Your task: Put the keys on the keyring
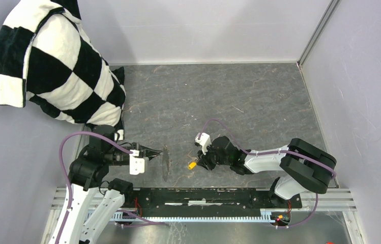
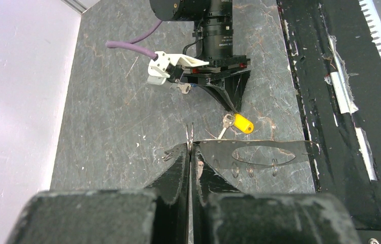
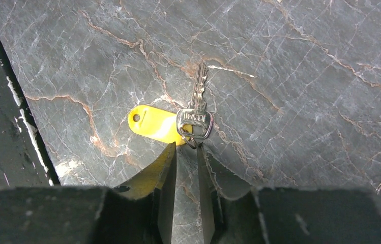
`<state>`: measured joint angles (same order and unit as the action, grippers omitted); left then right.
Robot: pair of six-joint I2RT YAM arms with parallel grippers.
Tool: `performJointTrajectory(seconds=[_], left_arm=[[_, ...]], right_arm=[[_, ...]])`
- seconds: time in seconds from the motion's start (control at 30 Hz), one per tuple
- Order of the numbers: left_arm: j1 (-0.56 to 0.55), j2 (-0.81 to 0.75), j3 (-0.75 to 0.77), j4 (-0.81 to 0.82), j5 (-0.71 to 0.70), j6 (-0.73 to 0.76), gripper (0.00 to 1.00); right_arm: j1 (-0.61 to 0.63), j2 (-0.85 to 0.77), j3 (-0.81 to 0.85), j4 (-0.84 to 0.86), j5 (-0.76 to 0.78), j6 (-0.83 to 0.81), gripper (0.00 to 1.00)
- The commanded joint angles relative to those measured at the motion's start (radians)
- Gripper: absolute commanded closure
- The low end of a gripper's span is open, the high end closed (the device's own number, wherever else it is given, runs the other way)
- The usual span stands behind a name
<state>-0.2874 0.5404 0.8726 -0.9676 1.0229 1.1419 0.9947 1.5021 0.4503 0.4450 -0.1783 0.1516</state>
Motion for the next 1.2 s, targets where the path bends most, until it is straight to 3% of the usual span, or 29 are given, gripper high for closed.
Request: performJointTrajectory(seconds=[0.0,0.3,0.5,0.67,0.93,1.17], left_arm=[[0.001,-0.007,0.037,0.015,0.018,-0.022,0.98],[0.001,-0.012,0.025,0.013,0.018,-0.027,0.98],[0.001,-0.010,0.025,-0.002,0.020,-0.012,0.98],[0.001,0.011,0.023,-0.002,0.059,-0.045,0.98],[0.001,0.071,0.034,-0.001,0.152,-0.132,0.98],[0.001,0.111,0.061,-0.002,0.212,-0.163,0.98]], right_arm=[[0.005,-0.018,0.021,0.009,0.005,-0.017,0.76],[0.004,-0.012,0.034,0.027,-0.018,-0.041,1.00],[0.005,-0.062,0.034,0.024,-0.036,-0.078,1.00],[0.015,-0.193,0.028,-0.001,-0.021,-0.223,1.00],[0.086,-0.369,0.131,-0.183,0.012,-0.492,1.00],[0.090,-0.388,0.340,-0.442,-0.155,-0.636,1.00]])
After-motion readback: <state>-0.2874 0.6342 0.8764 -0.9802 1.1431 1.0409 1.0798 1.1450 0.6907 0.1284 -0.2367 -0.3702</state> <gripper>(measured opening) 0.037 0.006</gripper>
